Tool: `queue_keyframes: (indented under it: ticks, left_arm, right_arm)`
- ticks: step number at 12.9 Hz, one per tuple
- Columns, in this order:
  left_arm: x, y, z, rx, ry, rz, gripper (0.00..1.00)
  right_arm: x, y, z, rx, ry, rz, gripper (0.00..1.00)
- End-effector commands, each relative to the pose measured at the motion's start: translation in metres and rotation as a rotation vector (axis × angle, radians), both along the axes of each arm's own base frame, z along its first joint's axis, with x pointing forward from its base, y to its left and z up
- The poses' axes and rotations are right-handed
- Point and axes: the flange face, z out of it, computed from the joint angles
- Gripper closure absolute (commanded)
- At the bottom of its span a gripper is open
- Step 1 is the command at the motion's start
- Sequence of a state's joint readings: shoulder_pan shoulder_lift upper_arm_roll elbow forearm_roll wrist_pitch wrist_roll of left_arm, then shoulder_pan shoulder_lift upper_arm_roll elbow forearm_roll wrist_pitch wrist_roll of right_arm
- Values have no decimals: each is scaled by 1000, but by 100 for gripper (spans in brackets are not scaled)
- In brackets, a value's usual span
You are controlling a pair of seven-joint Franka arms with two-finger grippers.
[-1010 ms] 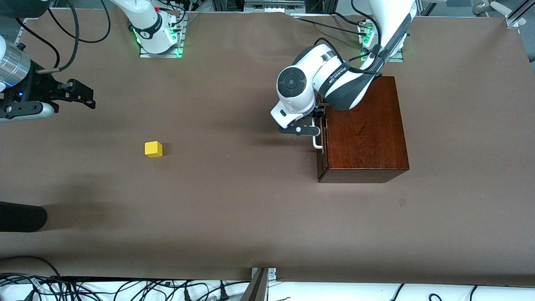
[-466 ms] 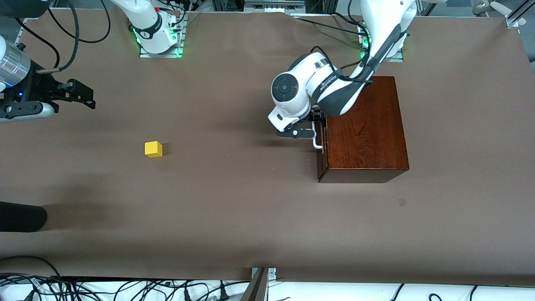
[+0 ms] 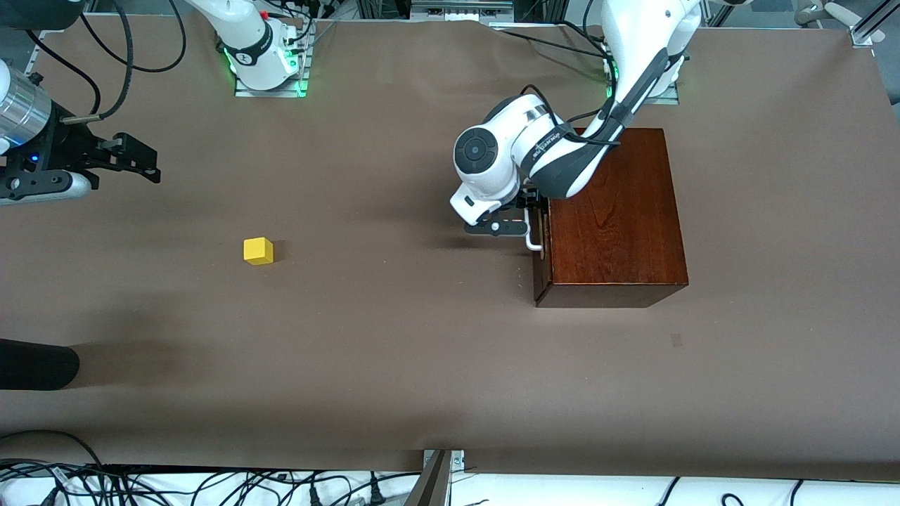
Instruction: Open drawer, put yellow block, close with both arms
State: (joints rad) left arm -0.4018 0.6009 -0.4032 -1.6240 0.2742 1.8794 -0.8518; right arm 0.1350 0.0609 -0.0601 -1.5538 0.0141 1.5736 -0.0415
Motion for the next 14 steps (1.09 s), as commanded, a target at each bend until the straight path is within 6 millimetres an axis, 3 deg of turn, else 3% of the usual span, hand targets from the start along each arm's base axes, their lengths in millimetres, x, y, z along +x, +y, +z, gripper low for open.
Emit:
queue_keyframes:
  ticks: [1,4,6,7,9,14]
  left_arm:
    - [-8,-21,-4,-32,-58,14,0]
    - [-16,-42,-1,-81,-84,36,0]
    - [-20,-54,-5,-118,-103,41,0]
    - [-20,-58,-7,-133,-109,40,0]
    - [-20,-66,-6,-157,-118,38,0]
    - [-33,-111,7,-214,-138,-6,0]
  right_arm:
    - [2,-1,4,-7,0,1,0]
    - [4,-1,4,-6,-11,-1,0]
    - [20,2,-6,-1,-43,5,0]
    - [22,4,0,4,-55,4,0]
    - [21,4,-2,3,-46,-3,0]
    - [22,0,-3,-4,-40,-6,0]
